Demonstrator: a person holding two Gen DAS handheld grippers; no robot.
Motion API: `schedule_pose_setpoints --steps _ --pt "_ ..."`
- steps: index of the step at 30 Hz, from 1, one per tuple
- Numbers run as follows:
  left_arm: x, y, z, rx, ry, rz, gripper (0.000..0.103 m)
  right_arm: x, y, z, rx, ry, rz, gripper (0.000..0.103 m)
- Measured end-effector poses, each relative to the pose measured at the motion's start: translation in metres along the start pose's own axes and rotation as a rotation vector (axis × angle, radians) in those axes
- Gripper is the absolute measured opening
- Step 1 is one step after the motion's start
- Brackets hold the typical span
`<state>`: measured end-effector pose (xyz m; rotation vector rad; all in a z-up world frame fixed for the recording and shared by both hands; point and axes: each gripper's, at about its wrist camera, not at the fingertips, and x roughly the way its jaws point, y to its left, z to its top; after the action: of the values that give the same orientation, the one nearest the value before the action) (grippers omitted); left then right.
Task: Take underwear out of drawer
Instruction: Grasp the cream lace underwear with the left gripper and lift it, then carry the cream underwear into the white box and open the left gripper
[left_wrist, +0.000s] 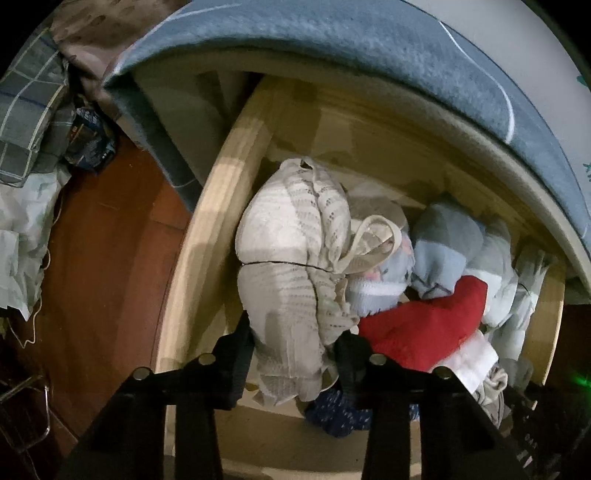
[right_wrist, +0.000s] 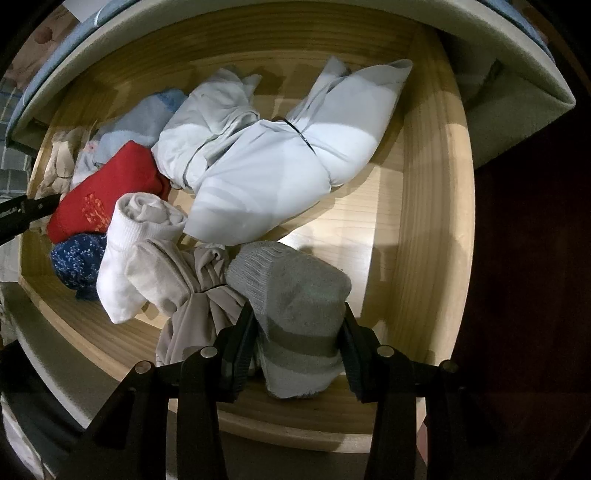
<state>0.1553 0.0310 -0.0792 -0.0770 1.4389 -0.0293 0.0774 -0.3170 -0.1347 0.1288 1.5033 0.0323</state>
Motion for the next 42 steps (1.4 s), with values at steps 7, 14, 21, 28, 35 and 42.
schedule_pose_setpoints --steps 7,14,21,28,35,42 --pt "-0.023 -0.003 -0.01 0.047 -0.026 -0.01 0.04 -0.001 -0.001 0.001 0.002 -0.002 -0.001 0.04" --pt "-0.056 -0.003 -0.018 0.101 -0.078 -0.02 0.04 -0.009 0.0 -0.002 0.003 -0.014 -0.012 0.04" --pt "-0.086 -0.007 -0.025 0.147 -0.125 -0.041 0.04 -0.016 0.004 -0.005 -0.004 -0.023 -0.029 0.039" --pt "-0.117 -0.016 -0.035 0.204 -0.18 -0.033 0.04 -0.02 0.008 -0.006 0.001 -0.02 -0.027 0.038" --pt "-0.14 -0.018 -0.042 0.261 -0.223 -0.039 0.039 -0.019 0.009 -0.003 -0.005 -0.018 -0.036 0.038" --pt "-0.175 -0.029 -0.052 0.295 -0.283 -0.079 0.039 -0.018 0.009 -0.004 -0.001 -0.018 -0.032 0.038"
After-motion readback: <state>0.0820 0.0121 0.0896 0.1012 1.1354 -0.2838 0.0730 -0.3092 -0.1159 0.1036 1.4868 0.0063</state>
